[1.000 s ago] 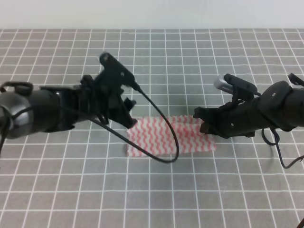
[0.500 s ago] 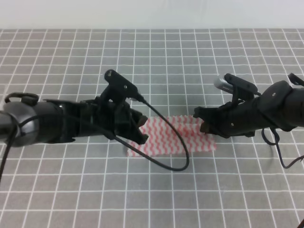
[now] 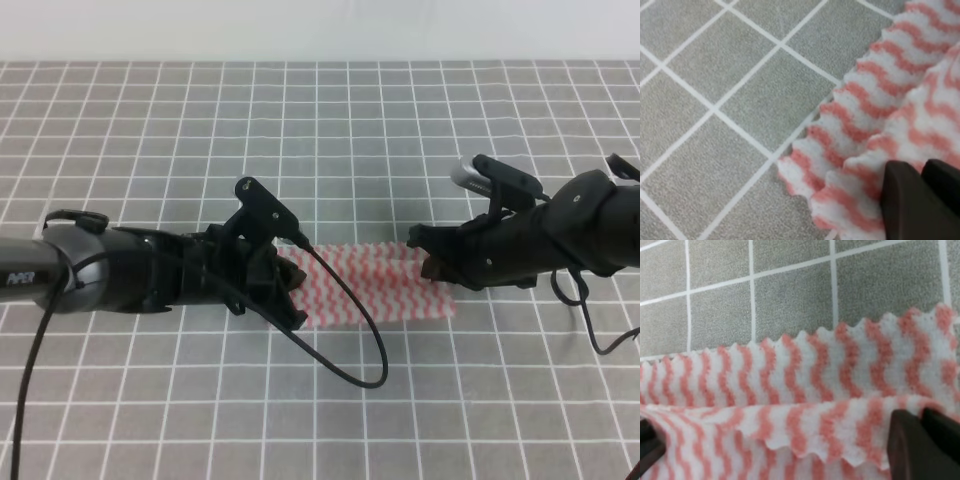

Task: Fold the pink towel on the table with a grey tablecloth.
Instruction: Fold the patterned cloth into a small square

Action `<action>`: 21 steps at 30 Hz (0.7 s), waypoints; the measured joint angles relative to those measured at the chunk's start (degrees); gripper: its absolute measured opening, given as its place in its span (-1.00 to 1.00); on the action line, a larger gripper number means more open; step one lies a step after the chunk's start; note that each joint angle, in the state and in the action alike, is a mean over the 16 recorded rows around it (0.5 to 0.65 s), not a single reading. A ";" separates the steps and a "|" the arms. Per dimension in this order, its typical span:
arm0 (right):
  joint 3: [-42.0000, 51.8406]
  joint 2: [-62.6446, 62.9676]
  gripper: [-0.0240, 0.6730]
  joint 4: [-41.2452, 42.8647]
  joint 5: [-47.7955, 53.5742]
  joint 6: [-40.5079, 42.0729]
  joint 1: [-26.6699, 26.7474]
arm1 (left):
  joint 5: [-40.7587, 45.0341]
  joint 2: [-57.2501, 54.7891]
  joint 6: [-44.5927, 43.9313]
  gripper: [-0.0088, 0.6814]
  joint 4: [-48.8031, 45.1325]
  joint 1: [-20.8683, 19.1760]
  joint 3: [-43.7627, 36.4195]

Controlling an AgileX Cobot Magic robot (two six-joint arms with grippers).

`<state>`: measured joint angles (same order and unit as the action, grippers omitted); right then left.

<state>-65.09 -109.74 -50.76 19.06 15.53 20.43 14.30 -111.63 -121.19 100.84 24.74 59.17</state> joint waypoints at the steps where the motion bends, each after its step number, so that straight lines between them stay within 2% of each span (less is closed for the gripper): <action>1: 0.00 0.00 -0.95 -0.15 -0.09 -0.01 0.00 | -0.16 -0.18 -0.32 -0.79 0.09 0.00 0.00; 8: -0.02 -0.05 -0.75 -1.35 -1.36 -0.03 0.00 | -0.58 -0.70 -1.05 -0.79 0.13 0.01 0.09; 17: -1.09 -0.10 -0.34 -2.29 -3.73 0.02 -0.42 | -1.43 -0.73 -1.06 -0.79 -0.11 0.01 0.06; 21: -2.81 -0.06 -0.26 -1.96 -3.44 0.15 -0.93 | -1.51 -0.73 -1.05 -0.79 -0.14 0.01 0.07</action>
<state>-67.90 -109.81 -52.72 15.61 15.68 19.50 12.79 -112.35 -122.24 100.70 24.75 59.24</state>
